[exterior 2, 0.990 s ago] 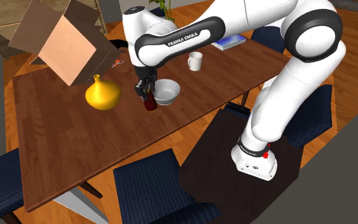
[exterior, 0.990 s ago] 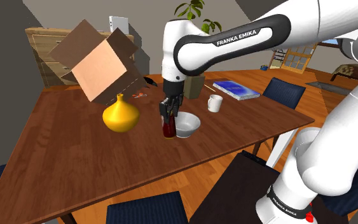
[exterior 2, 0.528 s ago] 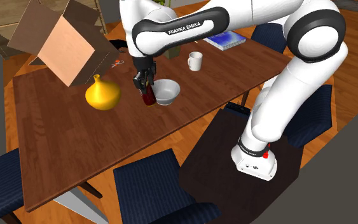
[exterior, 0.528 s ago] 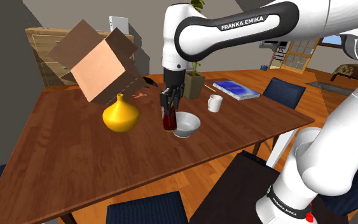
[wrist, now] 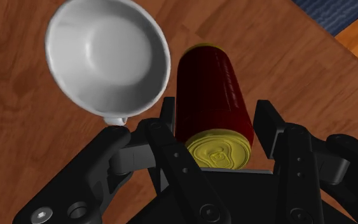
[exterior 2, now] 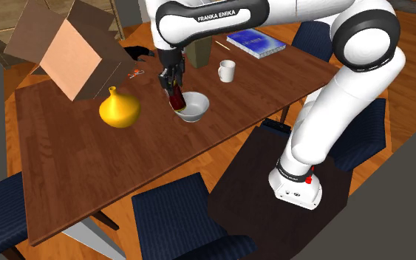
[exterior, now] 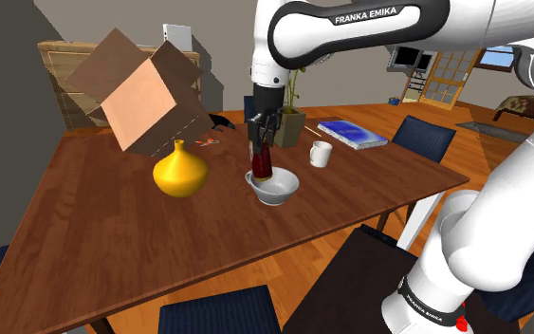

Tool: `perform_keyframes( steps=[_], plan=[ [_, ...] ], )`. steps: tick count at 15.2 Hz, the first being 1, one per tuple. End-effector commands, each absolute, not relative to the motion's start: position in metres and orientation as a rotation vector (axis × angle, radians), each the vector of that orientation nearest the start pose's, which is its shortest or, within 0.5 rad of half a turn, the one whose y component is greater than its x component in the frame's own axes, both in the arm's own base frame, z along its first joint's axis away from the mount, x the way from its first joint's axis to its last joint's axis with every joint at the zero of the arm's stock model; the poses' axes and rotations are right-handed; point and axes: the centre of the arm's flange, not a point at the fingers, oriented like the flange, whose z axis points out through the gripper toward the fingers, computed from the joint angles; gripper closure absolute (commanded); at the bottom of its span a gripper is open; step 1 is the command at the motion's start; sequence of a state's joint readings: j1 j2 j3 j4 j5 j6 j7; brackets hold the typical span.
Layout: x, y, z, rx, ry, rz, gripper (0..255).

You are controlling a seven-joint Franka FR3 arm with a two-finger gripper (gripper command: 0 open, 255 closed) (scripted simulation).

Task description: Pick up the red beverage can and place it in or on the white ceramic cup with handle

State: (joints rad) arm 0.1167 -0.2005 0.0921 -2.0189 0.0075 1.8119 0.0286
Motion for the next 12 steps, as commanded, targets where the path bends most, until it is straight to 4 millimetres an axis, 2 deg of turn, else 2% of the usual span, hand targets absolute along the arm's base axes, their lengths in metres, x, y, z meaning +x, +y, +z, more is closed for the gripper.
perform_keyframes(
  steps=[1, 8, 9, 12],
  plan=[
    [0.489, 0.082, 0.543, -3.141, -0.279, 0.009, 255],
    [0.508, -0.006, 0.566, -3.141, -0.279, 0.009, 255],
    [0.512, -0.025, 0.571, -3.141, -0.279, 0.009, 255],
    [0.512, -0.025, 0.555, -3.141, -0.279, 0.009, 255]
  ],
)
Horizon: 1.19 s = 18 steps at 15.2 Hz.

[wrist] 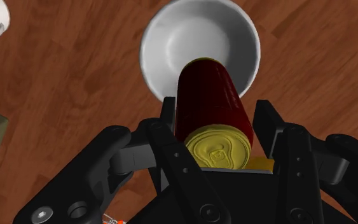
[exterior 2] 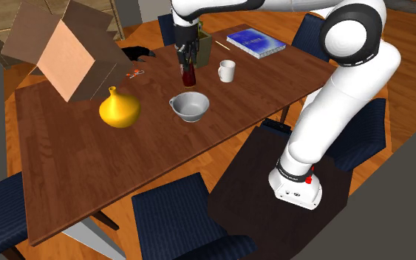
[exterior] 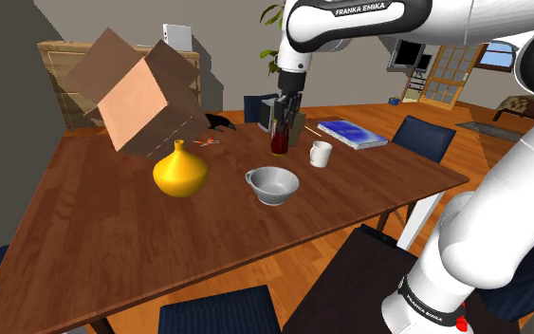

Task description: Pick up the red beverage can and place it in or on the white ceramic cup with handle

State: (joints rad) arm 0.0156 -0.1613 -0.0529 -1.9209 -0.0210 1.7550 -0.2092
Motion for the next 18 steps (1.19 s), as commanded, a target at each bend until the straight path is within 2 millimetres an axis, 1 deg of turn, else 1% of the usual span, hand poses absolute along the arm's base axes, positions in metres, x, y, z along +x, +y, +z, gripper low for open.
perform_keyframes(
  steps=[1, 18],
  plan=[
    [0.512, -0.025, 0.550, -3.141, -0.279, 0.009, 255],
    [0.512, -0.025, 0.460, -3.141, -0.279, 0.009, 255]
  ],
)
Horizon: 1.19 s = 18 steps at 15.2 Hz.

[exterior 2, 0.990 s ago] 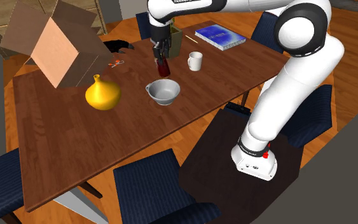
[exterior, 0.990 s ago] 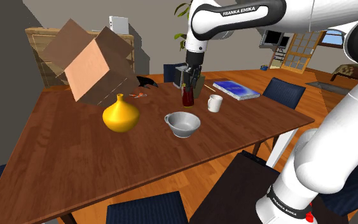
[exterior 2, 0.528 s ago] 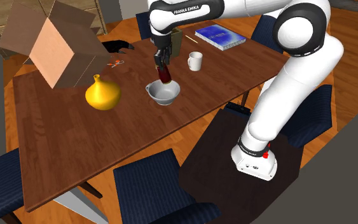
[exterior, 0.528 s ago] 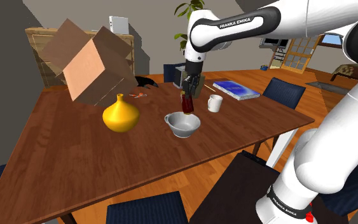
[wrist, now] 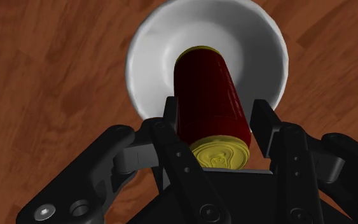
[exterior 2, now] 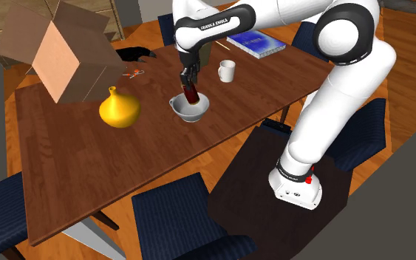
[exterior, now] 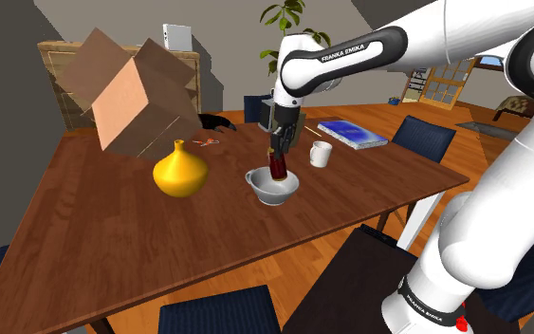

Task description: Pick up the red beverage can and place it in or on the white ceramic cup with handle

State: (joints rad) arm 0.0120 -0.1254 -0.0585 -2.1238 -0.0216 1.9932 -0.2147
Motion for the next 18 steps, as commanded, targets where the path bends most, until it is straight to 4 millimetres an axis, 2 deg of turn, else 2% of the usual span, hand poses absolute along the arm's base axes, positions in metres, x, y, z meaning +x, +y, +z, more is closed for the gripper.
perform_keyframes(
  steps=[1, 9, 10, 15, 18],
  plan=[
    [0.511, -0.025, 0.457, -3.141, -0.279, 0.009, 255],
    [0.512, -0.025, 0.457, -3.141, -0.279, 0.009, 255],
    [0.512, -0.025, 0.457, -3.141, -0.279, 0.009, 0],
    [0.512, -0.025, 0.457, -3.141, -0.279, 0.009, 0],
    [0.512, -0.025, 0.497, -3.141, -0.279, 0.009, 0]
  ],
)
